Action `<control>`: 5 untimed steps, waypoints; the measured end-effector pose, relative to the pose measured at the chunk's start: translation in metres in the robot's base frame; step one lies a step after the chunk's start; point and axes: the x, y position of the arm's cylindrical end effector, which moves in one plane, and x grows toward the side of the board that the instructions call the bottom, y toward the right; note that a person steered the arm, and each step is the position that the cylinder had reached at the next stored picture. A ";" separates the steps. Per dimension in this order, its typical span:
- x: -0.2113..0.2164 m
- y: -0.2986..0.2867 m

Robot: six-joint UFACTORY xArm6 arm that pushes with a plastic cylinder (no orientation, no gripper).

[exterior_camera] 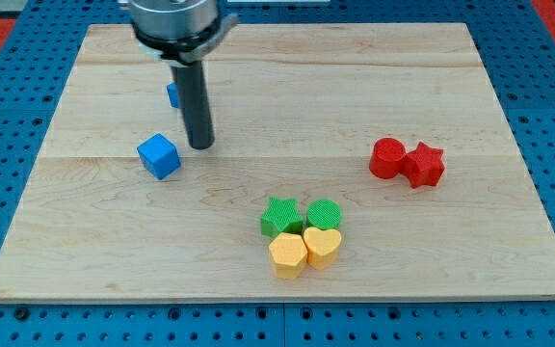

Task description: Move the blue cube to the bottom left

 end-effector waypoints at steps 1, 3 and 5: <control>0.004 -0.031; 0.015 -0.072; 0.031 -0.053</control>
